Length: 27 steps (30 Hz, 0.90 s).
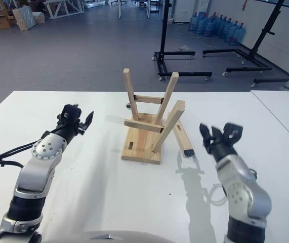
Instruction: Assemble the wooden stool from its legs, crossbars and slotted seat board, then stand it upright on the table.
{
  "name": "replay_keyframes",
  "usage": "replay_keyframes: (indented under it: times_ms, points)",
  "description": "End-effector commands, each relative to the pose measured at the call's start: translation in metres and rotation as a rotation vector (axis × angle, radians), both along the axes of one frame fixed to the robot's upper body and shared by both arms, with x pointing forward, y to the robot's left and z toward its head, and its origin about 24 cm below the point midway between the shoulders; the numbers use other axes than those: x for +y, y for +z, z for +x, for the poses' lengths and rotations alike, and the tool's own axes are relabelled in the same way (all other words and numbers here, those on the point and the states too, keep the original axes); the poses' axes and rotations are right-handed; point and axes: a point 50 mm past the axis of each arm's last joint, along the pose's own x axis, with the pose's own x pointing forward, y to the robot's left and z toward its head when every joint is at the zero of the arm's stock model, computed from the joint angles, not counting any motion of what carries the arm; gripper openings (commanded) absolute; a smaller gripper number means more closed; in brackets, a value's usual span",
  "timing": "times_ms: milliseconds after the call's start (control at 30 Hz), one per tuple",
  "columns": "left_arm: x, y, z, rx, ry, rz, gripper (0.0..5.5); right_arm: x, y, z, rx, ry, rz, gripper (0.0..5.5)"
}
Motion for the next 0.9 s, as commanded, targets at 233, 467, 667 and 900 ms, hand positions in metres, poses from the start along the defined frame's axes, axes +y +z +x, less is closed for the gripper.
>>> replay_keyframes:
  times_ms: [233,467,667,900]
  points:
    - [-0.011,-0.018,-0.007,0.124,-0.084,0.050,3.01,0.008,-0.037,-0.001,0.081,0.206,-0.223,3.38]
    - [-0.022,-0.015,0.000,0.098,-0.113,0.042,3.01,0.007,-0.072,0.028,0.218,0.272,-0.292,3.38]
    - [-0.022,-0.016,-0.001,0.091,-0.107,0.042,3.01,0.008,-0.076,0.032,0.246,0.283,-0.296,3.38]
    - [-0.026,-0.016,-0.002,0.084,-0.098,0.028,3.01,0.014,-0.074,0.030,0.222,0.300,-0.310,2.03]
